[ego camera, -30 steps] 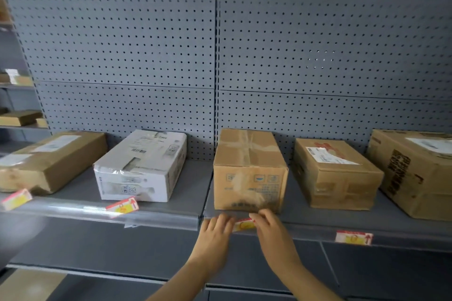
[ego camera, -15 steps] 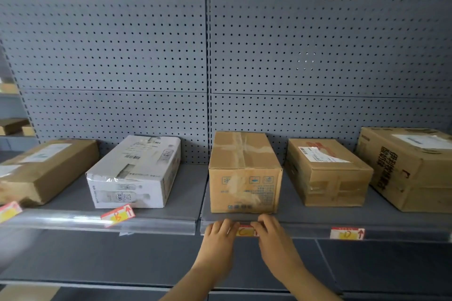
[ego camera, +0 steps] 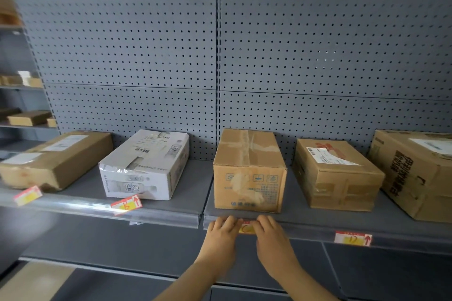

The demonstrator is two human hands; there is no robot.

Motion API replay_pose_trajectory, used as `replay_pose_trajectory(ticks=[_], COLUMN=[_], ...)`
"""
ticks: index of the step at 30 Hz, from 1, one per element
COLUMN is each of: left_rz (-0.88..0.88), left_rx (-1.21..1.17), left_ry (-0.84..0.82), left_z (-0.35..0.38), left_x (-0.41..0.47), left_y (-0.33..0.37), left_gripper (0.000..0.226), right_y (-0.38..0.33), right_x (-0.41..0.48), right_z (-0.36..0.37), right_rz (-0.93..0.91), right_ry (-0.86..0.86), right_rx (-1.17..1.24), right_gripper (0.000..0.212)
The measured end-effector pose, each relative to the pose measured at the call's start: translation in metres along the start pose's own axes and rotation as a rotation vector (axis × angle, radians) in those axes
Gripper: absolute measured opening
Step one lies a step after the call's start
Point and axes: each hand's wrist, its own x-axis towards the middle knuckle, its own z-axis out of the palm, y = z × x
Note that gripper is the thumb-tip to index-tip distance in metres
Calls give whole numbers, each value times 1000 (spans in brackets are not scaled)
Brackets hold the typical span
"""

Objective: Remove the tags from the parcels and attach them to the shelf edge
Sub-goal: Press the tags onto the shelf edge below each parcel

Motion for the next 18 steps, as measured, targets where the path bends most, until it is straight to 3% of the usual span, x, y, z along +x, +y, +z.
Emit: replay_pose_trajectory(ticks=[9,11,12,15,18], left_rz=[-27,-58,-69,-102,-192], left_rx=[-40,-49,-43,-46,-73], left_ry=[-94,-104,-111,-107,-16], left_z=[-7,-5,-4,-2,-7], left_x=[-25,-37,-44,-68,-85], left_y=[-15,-22,-27,-46,-69], left_gripper=[79,78,77,73,68], right_y=[-3,-3,-4,-16,-54], right_x=[2,2,1,0,5], right_z=[3,8,11,22,25], right_rz=[-42,-88,-119,-260,-466], right_ry=[77,165,206,232,231], right_rx=[-21,-103,-142,-198,-178], right_gripper=[39,26,19,35,16])
